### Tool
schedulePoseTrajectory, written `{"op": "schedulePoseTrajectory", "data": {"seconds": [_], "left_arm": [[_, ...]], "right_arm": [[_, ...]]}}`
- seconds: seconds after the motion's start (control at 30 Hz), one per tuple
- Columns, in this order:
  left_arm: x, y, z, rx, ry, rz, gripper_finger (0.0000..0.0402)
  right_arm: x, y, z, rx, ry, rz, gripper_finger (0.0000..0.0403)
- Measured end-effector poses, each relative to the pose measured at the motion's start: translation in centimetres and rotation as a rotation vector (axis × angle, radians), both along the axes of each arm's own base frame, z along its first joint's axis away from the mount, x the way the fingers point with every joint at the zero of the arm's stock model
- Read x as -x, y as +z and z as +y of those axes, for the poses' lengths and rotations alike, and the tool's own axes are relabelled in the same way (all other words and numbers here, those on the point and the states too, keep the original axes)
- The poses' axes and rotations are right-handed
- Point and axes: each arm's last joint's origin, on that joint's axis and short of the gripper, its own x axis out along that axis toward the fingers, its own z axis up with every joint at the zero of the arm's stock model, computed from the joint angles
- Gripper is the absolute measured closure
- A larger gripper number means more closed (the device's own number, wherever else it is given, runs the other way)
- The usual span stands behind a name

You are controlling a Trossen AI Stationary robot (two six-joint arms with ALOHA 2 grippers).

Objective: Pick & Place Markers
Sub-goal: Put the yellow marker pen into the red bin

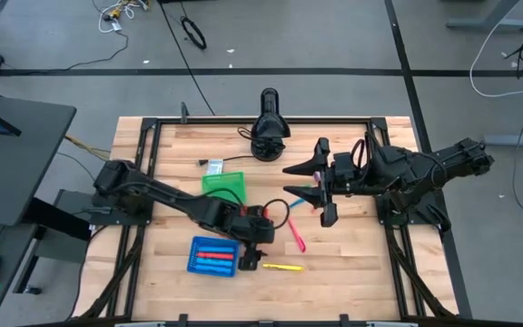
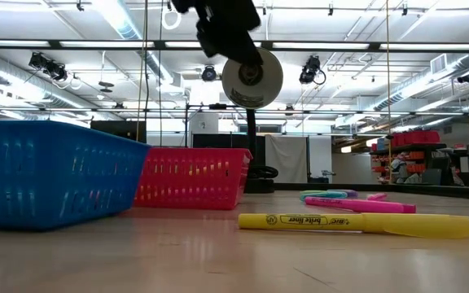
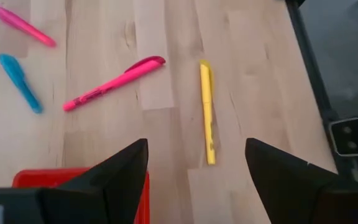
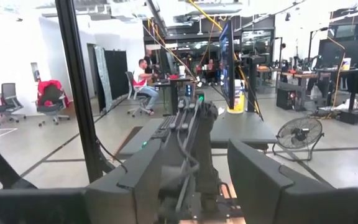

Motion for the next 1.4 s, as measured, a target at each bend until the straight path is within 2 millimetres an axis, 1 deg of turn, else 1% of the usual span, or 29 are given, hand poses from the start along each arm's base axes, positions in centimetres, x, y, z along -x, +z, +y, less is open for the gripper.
{"op": "schedulePoseTrajectory", "data": {"seconds": [0.2,0.4,0.53,0.6,0.7,0.97,1.03,1.4], "left_arm": [[-1.2,-2.3,-0.9,0.017,0.003,0.018,0.0125],[-2.0,-3.8,-2.4,0.053,0.001,-0.010,0.0125],[-2.0,-4.3,-3.0,0.047,0.032,-0.013,0.0125],[-1.8,-4.7,-3.1,0.027,0.049,0.012,0.0125],[-2.2,-5.3,-3.2,0.029,0.069,0.010,0.0125],[-2.5,-7.6,-3.6,0.008,0.062,0.062,0.0125],[-2.6,-8.5,-3.8,0.006,0.054,0.080,0.0125],[-2.3,-10.7,-5.3,-0.049,0.044,0.111,0.0125]], "right_arm": [[0.0,0.1,0.0,0.002,0.000,-0.009,0.0218],[0.0,0.1,0.0,0.010,-0.002,-0.012,0.0218],[0.0,0.2,0.0,0.026,-0.004,-0.021,0.0218],[0.0,0.3,0.0,0.024,-0.004,-0.029,0.0218],[0.0,0.3,0.0,0.023,-0.004,-0.032,0.0218],[0.0,0.3,0.0,0.043,-0.007,-0.032,0.0218],[0.0,0.3,0.0,0.043,-0.007,-0.032,0.0218],[0.0,0.3,0.0,0.069,-0.011,-0.032,0.0218]]}}
